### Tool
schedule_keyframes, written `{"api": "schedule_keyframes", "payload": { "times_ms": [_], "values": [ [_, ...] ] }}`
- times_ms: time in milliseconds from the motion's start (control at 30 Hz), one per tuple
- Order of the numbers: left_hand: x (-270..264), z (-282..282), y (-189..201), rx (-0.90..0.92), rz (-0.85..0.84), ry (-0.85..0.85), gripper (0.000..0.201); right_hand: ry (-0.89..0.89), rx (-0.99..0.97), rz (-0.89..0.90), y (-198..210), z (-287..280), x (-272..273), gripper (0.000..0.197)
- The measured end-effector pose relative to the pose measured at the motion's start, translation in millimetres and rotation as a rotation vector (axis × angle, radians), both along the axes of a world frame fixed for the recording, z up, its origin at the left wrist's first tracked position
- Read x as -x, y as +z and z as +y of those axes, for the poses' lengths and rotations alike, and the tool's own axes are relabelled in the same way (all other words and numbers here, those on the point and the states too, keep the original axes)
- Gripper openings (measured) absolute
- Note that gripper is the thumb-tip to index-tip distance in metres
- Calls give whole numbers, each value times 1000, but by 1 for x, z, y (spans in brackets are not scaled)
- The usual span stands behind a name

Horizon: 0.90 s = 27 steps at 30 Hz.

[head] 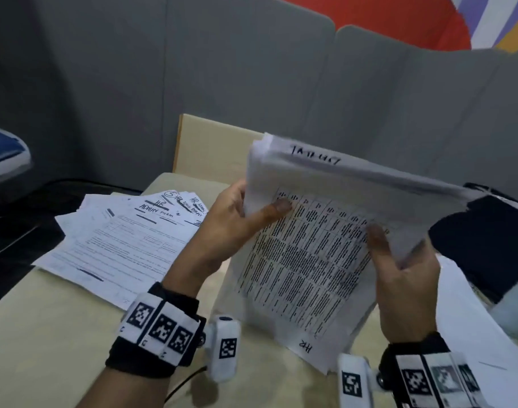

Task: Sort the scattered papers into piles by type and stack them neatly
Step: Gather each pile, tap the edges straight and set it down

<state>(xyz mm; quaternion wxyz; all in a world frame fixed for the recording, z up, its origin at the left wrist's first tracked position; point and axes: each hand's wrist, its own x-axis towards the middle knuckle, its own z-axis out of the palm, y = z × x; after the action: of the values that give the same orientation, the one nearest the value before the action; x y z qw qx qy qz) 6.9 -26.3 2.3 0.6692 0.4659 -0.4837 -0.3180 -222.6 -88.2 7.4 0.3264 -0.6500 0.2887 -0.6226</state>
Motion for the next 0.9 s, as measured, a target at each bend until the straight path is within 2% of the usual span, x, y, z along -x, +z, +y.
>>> {"api": "schedule_keyframes", "payload": {
  "times_ms": [100,200,267,333,500,567,667,800,900],
  "values": [
    [16,-4,6,30,-4,99,25,-93,34,28,2,-2,-5,14],
    [29,-5,31,84,14,214,9,-136,78,-21,22,-6,-11,25],
    [37,-5,46,110,24,248,11,-120,83,-55,38,-8,-11,26],
    [43,-3,51,109,12,263,22,-93,68,-97,41,-9,-11,27],
    [46,10,19,-19,-39,175,48,-34,-102,-28,-9,4,-1,37],
    [43,14,3,-68,-30,161,48,-21,-161,-4,-32,9,3,33],
    [47,16,-6,-100,-1,165,48,12,-188,0,-42,10,4,31],
    [45,16,10,-94,-65,158,45,39,-200,-35,-23,8,6,51],
    [36,21,26,-70,-101,115,48,84,-139,-98,-6,6,15,35]
  ]
}}
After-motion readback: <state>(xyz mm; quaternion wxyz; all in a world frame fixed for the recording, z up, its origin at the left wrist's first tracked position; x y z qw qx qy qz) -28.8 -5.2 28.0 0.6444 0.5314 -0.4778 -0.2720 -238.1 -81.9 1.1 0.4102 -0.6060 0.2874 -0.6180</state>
